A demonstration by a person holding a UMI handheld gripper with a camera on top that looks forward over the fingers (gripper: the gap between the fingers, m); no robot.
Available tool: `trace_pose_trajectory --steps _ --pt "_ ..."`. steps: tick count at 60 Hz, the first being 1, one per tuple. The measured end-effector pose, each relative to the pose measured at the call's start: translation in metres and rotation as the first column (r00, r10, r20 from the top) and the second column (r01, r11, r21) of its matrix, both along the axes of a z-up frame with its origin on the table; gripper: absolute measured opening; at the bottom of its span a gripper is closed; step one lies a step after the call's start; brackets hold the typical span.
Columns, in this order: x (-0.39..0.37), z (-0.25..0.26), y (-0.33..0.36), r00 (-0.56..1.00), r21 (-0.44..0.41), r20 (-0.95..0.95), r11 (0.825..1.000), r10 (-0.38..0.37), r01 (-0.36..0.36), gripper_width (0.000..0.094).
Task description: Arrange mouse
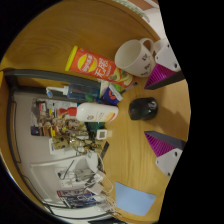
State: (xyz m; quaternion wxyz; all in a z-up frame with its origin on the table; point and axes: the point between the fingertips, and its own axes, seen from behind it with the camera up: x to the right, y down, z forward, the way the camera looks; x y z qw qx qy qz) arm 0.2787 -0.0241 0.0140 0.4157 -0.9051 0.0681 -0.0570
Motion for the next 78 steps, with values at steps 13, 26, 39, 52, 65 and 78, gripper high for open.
trace_pose_trajectory --steps 13,26,39,52,65,78 --pt "0.017 -0.028 0.049 0.999 0.036 -0.002 0.999 0.032 -0.032 0.0709" --pt "0.013 -0.029 0.058 0.999 0.084 0.005 0.995 0.05 -0.05 0.0458" --pt "0.014 -0.029 0.056 0.999 0.08 0.003 0.996 0.034 -0.034 0.0272" --pt "0.011 0.01 0.057 0.996 0.081 0.089 0.997 -0.011 0.004 0.0265" --pt "-0.076 0.16 0.081 0.996 0.26 0.073 0.965 -0.043 0.023 0.0267" --pt "-0.236 0.228 0.104 0.998 0.35 0.032 0.935 0.051 -0.059 0.0266"
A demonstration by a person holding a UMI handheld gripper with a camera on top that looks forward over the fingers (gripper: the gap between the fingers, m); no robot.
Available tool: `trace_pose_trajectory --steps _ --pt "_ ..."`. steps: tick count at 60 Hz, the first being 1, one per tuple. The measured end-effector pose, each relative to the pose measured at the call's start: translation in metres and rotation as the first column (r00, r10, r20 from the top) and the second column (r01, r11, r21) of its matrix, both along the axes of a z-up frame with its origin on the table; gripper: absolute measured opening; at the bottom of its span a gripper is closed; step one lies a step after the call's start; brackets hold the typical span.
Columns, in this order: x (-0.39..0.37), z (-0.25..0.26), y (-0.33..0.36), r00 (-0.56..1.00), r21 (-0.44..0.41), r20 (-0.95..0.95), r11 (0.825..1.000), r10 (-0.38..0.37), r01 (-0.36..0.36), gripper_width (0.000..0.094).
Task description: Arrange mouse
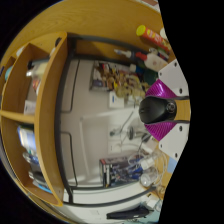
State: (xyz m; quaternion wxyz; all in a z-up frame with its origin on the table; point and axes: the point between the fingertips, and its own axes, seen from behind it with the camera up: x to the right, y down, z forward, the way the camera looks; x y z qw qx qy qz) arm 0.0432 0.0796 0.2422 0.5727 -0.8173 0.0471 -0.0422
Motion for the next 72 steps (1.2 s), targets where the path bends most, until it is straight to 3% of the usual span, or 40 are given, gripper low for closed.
trace_pose_trajectory --steps 7,17,37,40,53,60,61,62,68,72 --pt "-0.08 -0.027 0.014 0.997 -0.035 -0.046 0.998 0.059 -0.061 0.0265" --pt "-0.157 -0.106 0.021 0.991 -0.139 -0.068 0.982 0.116 -0.125 0.0264" --pt "-0.186 -0.242 0.009 0.992 -0.352 -0.063 0.928 0.11 -0.126 0.0282" --pt "-0.186 -0.243 0.009 0.992 -0.343 -0.055 0.931 0.115 -0.127 0.0286" --pt "-0.187 -0.247 0.009 0.992 -0.364 -0.061 0.922 0.115 -0.129 0.0464" --pt "-0.183 -0.241 -0.001 0.993 -0.401 -0.08 0.91 0.083 -0.108 0.0799" --pt "-0.183 -0.238 -0.002 0.994 -0.398 -0.077 0.911 0.082 -0.106 0.0788" --pt "-0.182 -0.234 -0.004 0.994 -0.395 -0.072 0.913 0.082 -0.104 0.0835" --pt "-0.178 -0.205 -0.017 0.996 -0.374 -0.057 0.923 0.073 -0.089 0.0853" --pt "-0.181 -0.182 -0.03 0.995 -0.379 -0.062 0.921 0.077 -0.094 0.0853"
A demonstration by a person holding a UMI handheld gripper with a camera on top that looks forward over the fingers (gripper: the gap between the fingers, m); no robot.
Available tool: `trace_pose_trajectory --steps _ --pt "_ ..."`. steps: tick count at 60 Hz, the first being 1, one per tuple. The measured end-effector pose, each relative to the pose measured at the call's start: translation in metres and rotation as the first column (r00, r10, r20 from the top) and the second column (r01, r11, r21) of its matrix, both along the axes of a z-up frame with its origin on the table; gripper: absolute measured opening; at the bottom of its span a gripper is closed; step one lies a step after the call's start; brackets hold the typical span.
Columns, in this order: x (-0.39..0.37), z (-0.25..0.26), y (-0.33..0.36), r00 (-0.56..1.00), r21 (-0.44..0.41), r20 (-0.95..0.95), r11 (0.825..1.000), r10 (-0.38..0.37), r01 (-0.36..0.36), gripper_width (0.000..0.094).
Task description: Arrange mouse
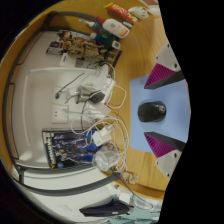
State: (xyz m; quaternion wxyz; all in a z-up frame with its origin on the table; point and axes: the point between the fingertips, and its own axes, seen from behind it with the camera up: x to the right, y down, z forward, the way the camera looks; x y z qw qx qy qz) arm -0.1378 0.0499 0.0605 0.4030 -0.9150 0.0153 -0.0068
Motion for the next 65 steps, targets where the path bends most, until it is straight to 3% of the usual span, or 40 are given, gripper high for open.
trace_pose_trajectory --steps 11,32,48,65 --pt "0.0 0.084 -0.039 0.999 0.027 -0.009 0.999 -0.033 0.033 0.0853" --pt "0.008 0.216 -0.107 0.998 0.116 -0.059 0.993 -0.016 0.022 0.0856" --pt "0.036 0.265 -0.136 0.999 0.188 -0.03 0.982 -0.016 0.022 0.0857" --pt "0.046 0.278 -0.158 0.999 0.202 -0.042 0.979 0.011 -0.002 0.0855"
